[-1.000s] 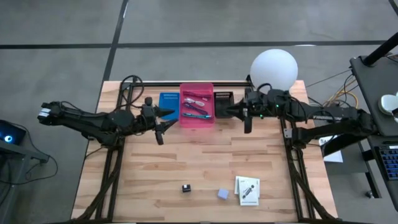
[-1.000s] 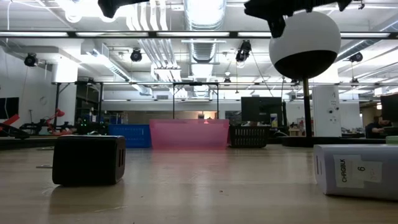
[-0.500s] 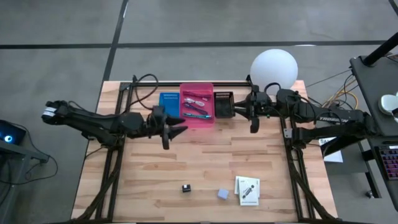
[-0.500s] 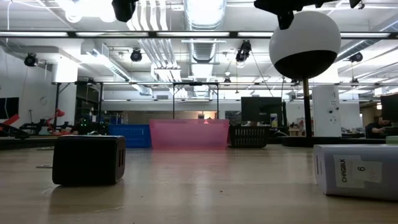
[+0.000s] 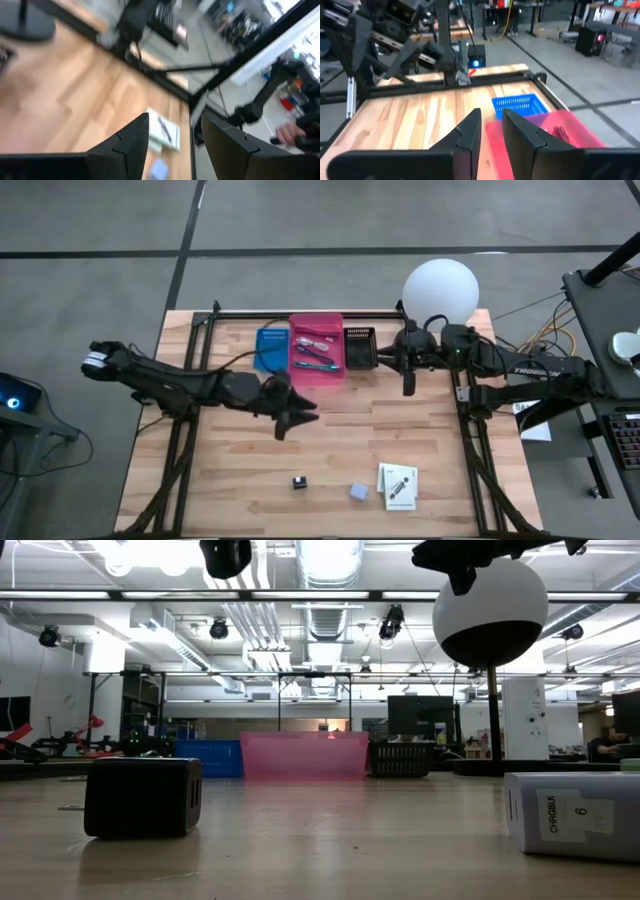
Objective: Pick and place items into bin
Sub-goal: Put the black charger adapter into the blue bin
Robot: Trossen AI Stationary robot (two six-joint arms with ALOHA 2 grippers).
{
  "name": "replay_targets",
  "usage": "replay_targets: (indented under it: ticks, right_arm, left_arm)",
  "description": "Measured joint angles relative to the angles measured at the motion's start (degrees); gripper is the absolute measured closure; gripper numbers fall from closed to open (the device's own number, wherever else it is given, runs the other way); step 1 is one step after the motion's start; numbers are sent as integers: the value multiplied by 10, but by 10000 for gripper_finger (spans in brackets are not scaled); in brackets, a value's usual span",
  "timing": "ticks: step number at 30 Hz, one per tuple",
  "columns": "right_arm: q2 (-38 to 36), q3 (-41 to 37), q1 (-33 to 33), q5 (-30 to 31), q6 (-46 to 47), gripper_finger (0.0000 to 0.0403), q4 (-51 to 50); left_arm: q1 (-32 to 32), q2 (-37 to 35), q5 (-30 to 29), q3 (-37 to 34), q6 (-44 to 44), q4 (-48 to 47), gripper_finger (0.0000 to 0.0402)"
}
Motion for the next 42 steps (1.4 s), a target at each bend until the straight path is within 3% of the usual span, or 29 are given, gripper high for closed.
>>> replay_targets:
  ticks: [8, 15, 29, 42]
  right_arm:
    - [0, 0, 0, 0, 2, 324, -18]
    - [-2, 0, 0, -1, 2, 319, -74]
    - [-7, 0, 0, -3, 6, 339, -162]
    - [-7, 0, 0, -7, 15, 323, -186]
  left_arm:
    - [-13, 59, 53, 82, -67, -164, 235]
    - [-25, 132, 63, 163, -94, -289, 235]
    - [-66, 248, 123, 239, -146, -309, 235]
    - [-123, 257, 115, 238, -245, -346, 235]
